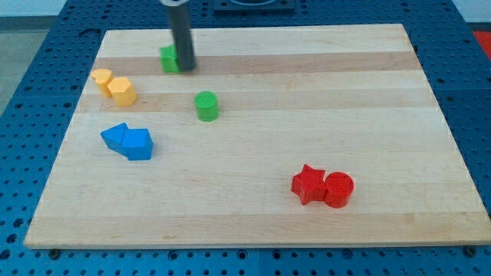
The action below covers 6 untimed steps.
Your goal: Place the green star at the top left corner of the board
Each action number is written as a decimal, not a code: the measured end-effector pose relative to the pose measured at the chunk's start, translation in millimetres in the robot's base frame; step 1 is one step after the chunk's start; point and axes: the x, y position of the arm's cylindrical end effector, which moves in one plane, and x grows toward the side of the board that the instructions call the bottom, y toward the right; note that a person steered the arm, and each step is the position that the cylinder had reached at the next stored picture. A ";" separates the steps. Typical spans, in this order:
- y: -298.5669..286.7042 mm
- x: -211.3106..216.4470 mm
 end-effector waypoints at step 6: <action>-36.3 -49.5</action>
